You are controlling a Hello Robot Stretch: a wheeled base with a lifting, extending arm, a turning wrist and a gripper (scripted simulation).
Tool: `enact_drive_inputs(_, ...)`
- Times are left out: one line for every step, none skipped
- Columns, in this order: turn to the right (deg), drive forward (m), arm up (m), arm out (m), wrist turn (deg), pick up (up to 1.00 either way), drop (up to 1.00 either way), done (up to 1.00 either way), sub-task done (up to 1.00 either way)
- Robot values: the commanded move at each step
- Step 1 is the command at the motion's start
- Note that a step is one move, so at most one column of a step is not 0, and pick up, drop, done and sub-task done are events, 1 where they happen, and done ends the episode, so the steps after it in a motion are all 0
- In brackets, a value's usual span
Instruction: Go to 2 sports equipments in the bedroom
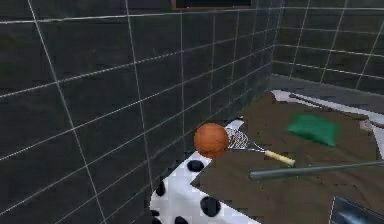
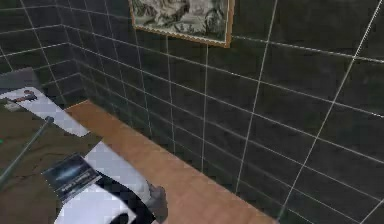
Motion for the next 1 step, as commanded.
enact_drive_inputs(-39.0,0.00,0.00,0.00,0.0,0.00,0.00,0.00,0.00)
